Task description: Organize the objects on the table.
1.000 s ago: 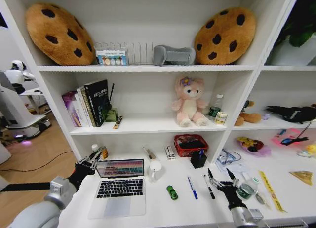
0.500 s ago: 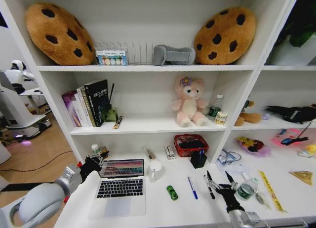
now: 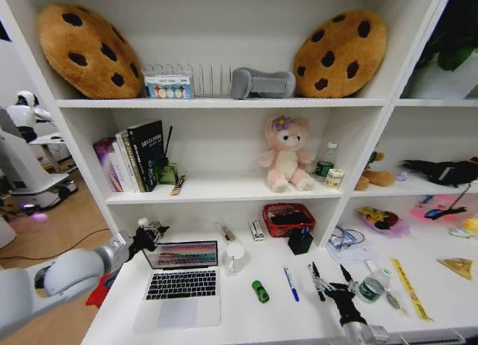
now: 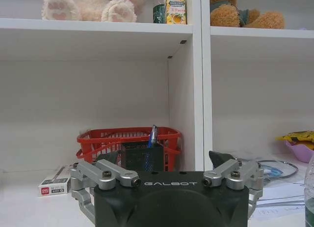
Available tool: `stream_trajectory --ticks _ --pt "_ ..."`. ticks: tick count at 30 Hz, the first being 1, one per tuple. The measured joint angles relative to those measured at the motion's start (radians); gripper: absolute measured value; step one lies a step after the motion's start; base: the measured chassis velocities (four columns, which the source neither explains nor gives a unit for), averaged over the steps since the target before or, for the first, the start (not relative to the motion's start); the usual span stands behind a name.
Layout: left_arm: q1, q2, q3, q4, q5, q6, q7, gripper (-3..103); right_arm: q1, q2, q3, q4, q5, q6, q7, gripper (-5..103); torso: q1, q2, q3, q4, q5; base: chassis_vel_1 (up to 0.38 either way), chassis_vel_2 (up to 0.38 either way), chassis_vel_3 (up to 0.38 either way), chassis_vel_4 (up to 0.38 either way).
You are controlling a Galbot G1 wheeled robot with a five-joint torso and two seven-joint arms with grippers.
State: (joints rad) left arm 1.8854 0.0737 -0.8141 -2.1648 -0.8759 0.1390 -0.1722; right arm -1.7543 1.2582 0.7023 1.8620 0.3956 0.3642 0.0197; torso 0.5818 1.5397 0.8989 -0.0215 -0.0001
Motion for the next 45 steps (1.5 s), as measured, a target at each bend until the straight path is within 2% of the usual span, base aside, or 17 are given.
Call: stream_trajectory --ticks 7,14,21,28,30,31,35,37,38,39,40,41,44,45 --pt "0.011 -0.017 0.015 -0.036 0.009 0.004 0.001 0 0.006 0.011 -0.016 0.000 -0.013 -0.005 0.005 100 0.000 0.000 0.000 0.0000 0.0000 0.000 0.000 0.000 0.000" --pt "0.036 -0.043 0.043 -0.133 0.001 0.034 -0.056 0 0.021 -0.004 -0.013 -0.003 -0.009 -0.009 0.018 100 0.000 0.000 0.000 0.0000 0.0001 0.000 0.000 0.000 0.000" --pt "0.045 -0.058 0.048 -0.140 0.010 0.040 -0.068 0 0.021 -0.006 -0.009 -0.008 -0.001 -0.010 0.026 100 0.000 0.000 0.000 -0.0004 0.0002 0.000 0.000 0.000 0.000" --pt "0.151 -0.101 0.047 -0.174 0.082 0.046 -0.083 0 0.015 0.005 -0.009 -0.008 -0.002 -0.009 0.033 100 0.000 0.000 0.000 -0.0001 0.0000 0.000 0.000 0.000 0.000" --pt "0.249 -0.132 0.036 -0.180 0.138 0.046 -0.088 0 0.018 0.008 -0.008 -0.005 -0.002 -0.009 0.036 100 0.000 0.000 0.000 -0.0001 0.0000 0.000 0.000 0.000 0.000" --pt "0.249 -0.132 0.036 -0.180 0.138 0.046 -0.088 0 0.018 0.008 -0.008 -0.005 -0.002 -0.009 0.036 100 0.000 0.000 0.000 -0.0001 0.0000 0.000 0.000 0.000 0.000" --pt "0.393 -0.199 0.025 -0.186 0.219 0.044 -0.097 0 0.030 0.008 -0.003 -0.005 -0.001 -0.016 0.045 100 0.000 0.000 0.000 -0.0005 0.0001 0.000 0.000 0.000 0.000" --pt "0.413 -0.212 0.025 -0.185 0.233 0.043 -0.097 0 0.032 0.008 -0.003 -0.006 0.000 -0.017 0.046 100 0.000 0.000 0.000 -0.0001 0.0000 0.000 0.000 0.000 0.000" --pt "0.458 -0.249 0.026 -0.177 0.281 0.036 -0.095 0 0.036 0.007 -0.002 -0.008 0.002 -0.019 0.048 100 0.000 0.000 0.000 -0.0002 0.0001 0.000 0.000 0.000 0.000" --pt "0.458 -0.249 0.026 -0.177 0.281 0.036 -0.095 0 0.036 0.007 -0.002 -0.008 0.002 -0.019 0.048 100 0.000 0.000 0.000 -0.0002 0.0001 0.000 0.000 0.000 0.000" --pt "0.507 -0.300 0.033 -0.157 0.344 0.022 -0.076 0 0.039 0.006 -0.003 -0.012 0.003 -0.022 0.049 100 0.000 0.000 0.000 0.0005 -0.0001 0.000 0.000 0.000 0.000" --pt "0.505 -0.375 0.046 -0.136 0.396 0.003 -0.059 0 0.038 0.005 -0.010 -0.013 -0.001 -0.023 0.049 100 0.000 0.000 0.000 -0.0002 0.0002 0.000 0.000 0.000 0.000" --pt "0.483 -0.415 0.055 -0.135 0.400 -0.001 -0.056 0 0.034 0.004 -0.016 -0.012 -0.004 -0.024 0.046 100 0.000 0.000 0.000 0.0000 0.0000 0.000 0.000 0.000 0.000" --pt "0.451 -0.464 0.061 -0.142 0.394 -0.002 -0.054 0 0.028 0.001 -0.023 -0.006 -0.010 -0.025 0.042 100 0.000 0.000 0.000 0.0000 0.0001 0.000 0.000 0.000 0.000"
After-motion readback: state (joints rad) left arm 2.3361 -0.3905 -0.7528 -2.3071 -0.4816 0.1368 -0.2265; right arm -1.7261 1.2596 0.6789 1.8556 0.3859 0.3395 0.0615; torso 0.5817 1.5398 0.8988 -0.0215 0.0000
